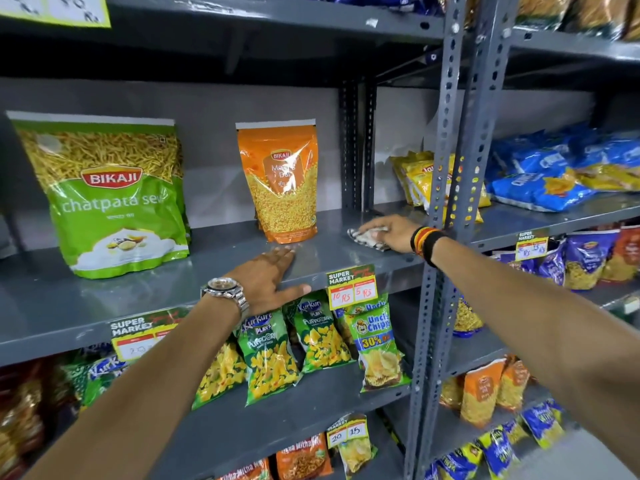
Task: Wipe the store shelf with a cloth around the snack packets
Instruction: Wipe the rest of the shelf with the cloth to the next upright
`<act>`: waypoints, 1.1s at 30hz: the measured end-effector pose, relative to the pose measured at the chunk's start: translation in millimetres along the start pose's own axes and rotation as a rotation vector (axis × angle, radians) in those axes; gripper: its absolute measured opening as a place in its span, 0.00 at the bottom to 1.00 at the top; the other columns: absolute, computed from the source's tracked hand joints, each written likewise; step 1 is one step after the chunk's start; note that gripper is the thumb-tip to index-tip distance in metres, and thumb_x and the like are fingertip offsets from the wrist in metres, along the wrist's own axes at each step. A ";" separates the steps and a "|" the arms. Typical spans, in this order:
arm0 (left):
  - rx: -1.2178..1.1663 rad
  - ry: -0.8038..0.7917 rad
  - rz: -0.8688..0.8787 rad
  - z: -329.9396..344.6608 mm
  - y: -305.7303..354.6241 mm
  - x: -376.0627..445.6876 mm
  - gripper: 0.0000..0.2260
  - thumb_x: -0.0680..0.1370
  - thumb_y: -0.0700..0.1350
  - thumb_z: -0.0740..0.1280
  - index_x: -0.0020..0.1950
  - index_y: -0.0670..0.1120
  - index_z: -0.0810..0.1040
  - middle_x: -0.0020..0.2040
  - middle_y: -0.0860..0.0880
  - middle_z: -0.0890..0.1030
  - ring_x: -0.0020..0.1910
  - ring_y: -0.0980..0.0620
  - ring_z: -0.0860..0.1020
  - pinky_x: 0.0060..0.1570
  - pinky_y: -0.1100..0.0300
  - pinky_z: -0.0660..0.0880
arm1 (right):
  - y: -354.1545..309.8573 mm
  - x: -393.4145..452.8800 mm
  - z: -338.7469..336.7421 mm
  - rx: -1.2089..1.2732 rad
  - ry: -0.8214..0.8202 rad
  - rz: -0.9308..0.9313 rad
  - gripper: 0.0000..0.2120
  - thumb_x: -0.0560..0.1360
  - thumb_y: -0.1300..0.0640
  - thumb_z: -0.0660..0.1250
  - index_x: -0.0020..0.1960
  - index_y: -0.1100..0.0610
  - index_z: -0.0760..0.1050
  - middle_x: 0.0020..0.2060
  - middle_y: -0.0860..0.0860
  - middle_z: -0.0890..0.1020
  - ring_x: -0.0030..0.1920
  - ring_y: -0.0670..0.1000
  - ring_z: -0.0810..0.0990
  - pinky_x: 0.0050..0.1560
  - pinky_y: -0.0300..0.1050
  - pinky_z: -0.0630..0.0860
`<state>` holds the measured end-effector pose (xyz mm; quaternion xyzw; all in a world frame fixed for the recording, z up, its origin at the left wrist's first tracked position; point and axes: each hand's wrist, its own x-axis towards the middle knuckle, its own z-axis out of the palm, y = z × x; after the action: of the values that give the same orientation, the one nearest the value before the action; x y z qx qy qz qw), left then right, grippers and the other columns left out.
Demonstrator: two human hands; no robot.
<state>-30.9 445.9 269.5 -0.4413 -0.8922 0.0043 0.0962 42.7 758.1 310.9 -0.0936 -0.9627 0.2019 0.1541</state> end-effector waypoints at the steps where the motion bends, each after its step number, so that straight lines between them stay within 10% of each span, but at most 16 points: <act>1: 0.003 0.008 -0.002 0.4 1.0 -0.9 0.42 0.79 0.72 0.52 0.84 0.47 0.48 0.84 0.47 0.52 0.82 0.47 0.55 0.78 0.50 0.56 | 0.6 1.5 8.6 -0.103 -0.018 0.001 0.14 0.81 0.53 0.59 0.61 0.39 0.78 0.67 0.53 0.75 0.68 0.58 0.71 0.70 0.52 0.65; 9: -0.011 0.025 0.014 4.4 -1.4 0.1 0.46 0.75 0.76 0.47 0.84 0.46 0.51 0.84 0.45 0.55 0.82 0.45 0.55 0.78 0.47 0.56 | -14.9 -31.7 -6.4 -0.039 -0.295 -0.287 0.14 0.81 0.49 0.59 0.63 0.37 0.76 0.53 0.50 0.75 0.55 0.51 0.75 0.60 0.47 0.71; 17: -0.001 0.010 0.003 4.9 -4.5 3.2 0.43 0.77 0.74 0.49 0.84 0.48 0.47 0.84 0.47 0.52 0.82 0.47 0.53 0.79 0.47 0.55 | -9.5 21.9 11.9 -0.165 -0.139 -0.160 0.17 0.82 0.54 0.56 0.64 0.37 0.75 0.52 0.50 0.73 0.62 0.56 0.71 0.68 0.56 0.65; 22: 0.001 0.006 0.012 10.7 -7.5 4.4 0.45 0.76 0.76 0.46 0.84 0.47 0.47 0.84 0.47 0.51 0.83 0.47 0.51 0.80 0.48 0.53 | -38.7 2.6 0.5 -0.088 -0.373 -0.351 0.18 0.82 0.54 0.56 0.61 0.32 0.74 0.51 0.51 0.76 0.51 0.52 0.76 0.55 0.52 0.74; 26: -0.005 0.012 0.013 9.3 -6.2 7.1 0.43 0.78 0.74 0.49 0.84 0.48 0.46 0.84 0.48 0.51 0.82 0.49 0.52 0.79 0.51 0.52 | -36.4 49.6 -3.0 0.017 -0.148 -0.267 0.18 0.82 0.63 0.56 0.64 0.49 0.79 0.39 0.36 0.77 0.32 0.36 0.74 0.35 0.38 0.68; 29: -0.008 0.000 0.002 6.6 -6.2 6.4 0.45 0.76 0.75 0.46 0.84 0.49 0.46 0.84 0.49 0.51 0.82 0.50 0.52 0.79 0.51 0.52 | -24.9 86.7 25.7 -0.061 -0.133 -0.145 0.18 0.81 0.60 0.57 0.62 0.44 0.79 0.55 0.49 0.79 0.48 0.49 0.79 0.55 0.45 0.77; 33: 0.002 0.005 0.000 6.4 -1.4 1.1 0.45 0.75 0.75 0.47 0.84 0.49 0.46 0.84 0.49 0.51 0.82 0.49 0.54 0.80 0.50 0.54 | -12.5 89.8 45.6 -0.139 -0.079 -0.112 0.18 0.82 0.55 0.55 0.62 0.40 0.78 0.66 0.59 0.73 0.69 0.62 0.68 0.74 0.53 0.60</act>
<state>-33.7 446.4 263.5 -0.4413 -0.8919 0.0042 0.0990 -58.0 752.2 299.6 -0.0420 -0.9834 0.1293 0.1200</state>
